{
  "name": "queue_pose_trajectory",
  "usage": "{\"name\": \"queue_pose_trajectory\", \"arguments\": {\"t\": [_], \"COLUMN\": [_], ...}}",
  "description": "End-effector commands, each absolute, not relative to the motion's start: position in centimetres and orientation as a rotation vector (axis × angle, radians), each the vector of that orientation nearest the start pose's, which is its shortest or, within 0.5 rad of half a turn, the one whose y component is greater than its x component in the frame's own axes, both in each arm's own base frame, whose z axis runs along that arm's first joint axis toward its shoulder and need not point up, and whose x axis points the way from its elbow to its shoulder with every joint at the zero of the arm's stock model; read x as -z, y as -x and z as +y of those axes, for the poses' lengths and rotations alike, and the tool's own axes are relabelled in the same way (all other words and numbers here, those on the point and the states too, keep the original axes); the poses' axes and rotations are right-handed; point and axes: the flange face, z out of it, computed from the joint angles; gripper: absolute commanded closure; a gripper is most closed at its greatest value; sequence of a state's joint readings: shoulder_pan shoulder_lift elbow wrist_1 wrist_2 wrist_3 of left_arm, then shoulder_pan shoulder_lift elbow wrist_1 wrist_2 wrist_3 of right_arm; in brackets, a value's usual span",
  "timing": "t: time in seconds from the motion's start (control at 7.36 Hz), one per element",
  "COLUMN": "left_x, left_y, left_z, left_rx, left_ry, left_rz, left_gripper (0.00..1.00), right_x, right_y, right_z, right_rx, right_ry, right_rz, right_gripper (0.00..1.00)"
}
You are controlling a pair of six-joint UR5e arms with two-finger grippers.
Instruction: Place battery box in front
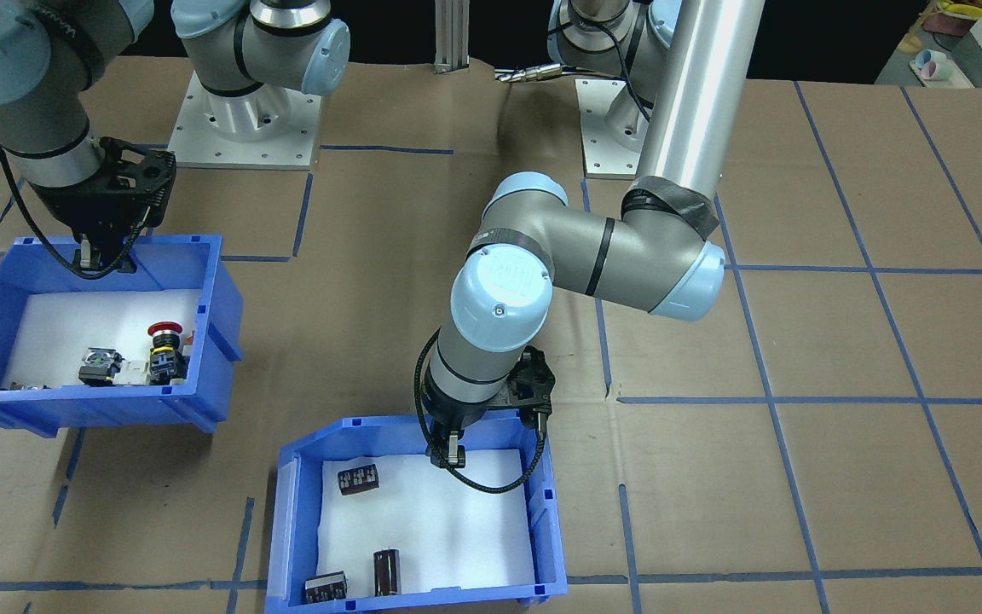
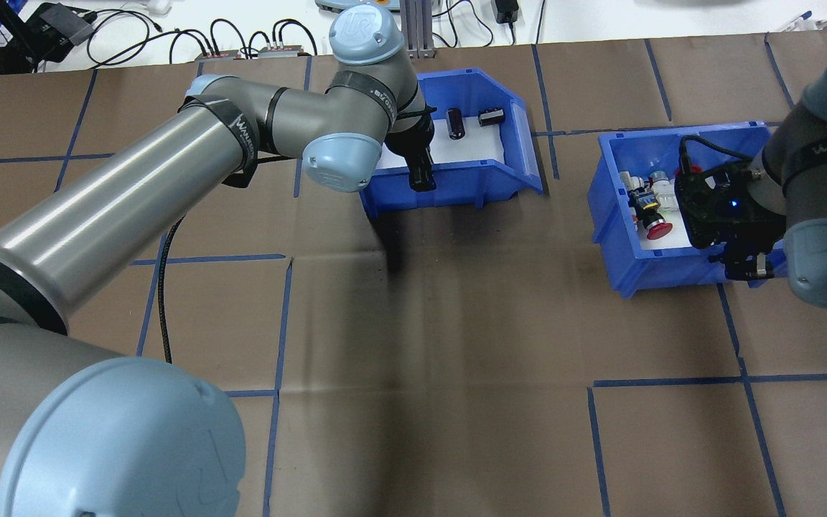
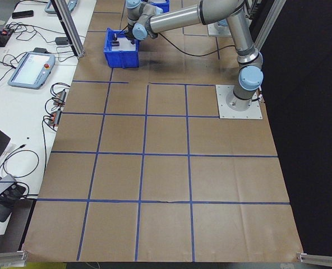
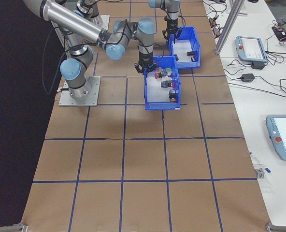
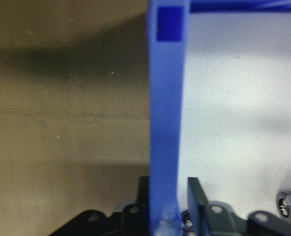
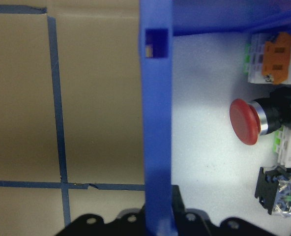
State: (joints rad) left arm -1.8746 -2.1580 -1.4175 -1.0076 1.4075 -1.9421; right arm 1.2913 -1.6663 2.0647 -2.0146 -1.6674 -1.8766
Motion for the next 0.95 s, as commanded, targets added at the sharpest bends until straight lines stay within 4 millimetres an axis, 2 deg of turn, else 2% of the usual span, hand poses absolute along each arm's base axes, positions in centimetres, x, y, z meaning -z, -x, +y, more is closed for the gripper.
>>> {"name": "queue_pose_trajectory", "arguments": {"t": [0.0, 0.14, 0.27, 0.41, 0.54, 0.68, 0.82], "left_x": [-32.7, -37.8, -41.9, -45.5, -48.2, -49.5, -50.7], "left_y": [34.5, 32.1, 28.3, 26.1, 23.4, 21.4, 20.2], "left_z": [-60.4, -57.9, -55.8, -52.9, -50.2, -49.5, -48.7], "left_rx": [-0.159, -0.163, -0.178, -0.166, -0.092, -0.042, -0.038], "left_ry": [2.361, 2.154, 1.993, 1.734, 1.356, 0.997, 0.630], "left_rz": [2.317, 2.459, 2.561, 2.741, 2.850, 2.946, 3.050], "left_gripper": [0.03, 0.02, 0.02, 0.02, 0.02, 0.01, 0.01], "right_x": [-33.8, -34.0, -33.9, -32.6, -31.7, -31.1, -30.6], "right_y": [-0.2, -0.3, -0.7, -1.4, -2.4, -3.6, -4.9], "right_z": [-44.2, -43.9, -42.9, -40.7, -38.0, -35.5, -34.3], "right_rx": [-0.108, -0.105, -0.107, -0.112, -0.112, -0.099, -0.084], "right_ry": [2.299, 2.299, 2.294, 2.262, 2.226, 2.182, 2.199], "right_rz": [2.254, 2.258, 2.264, 2.282, 2.307, 2.350, 2.326], "right_gripper": [0.96, 0.96, 0.95, 0.95, 0.95, 0.95, 0.95]}}
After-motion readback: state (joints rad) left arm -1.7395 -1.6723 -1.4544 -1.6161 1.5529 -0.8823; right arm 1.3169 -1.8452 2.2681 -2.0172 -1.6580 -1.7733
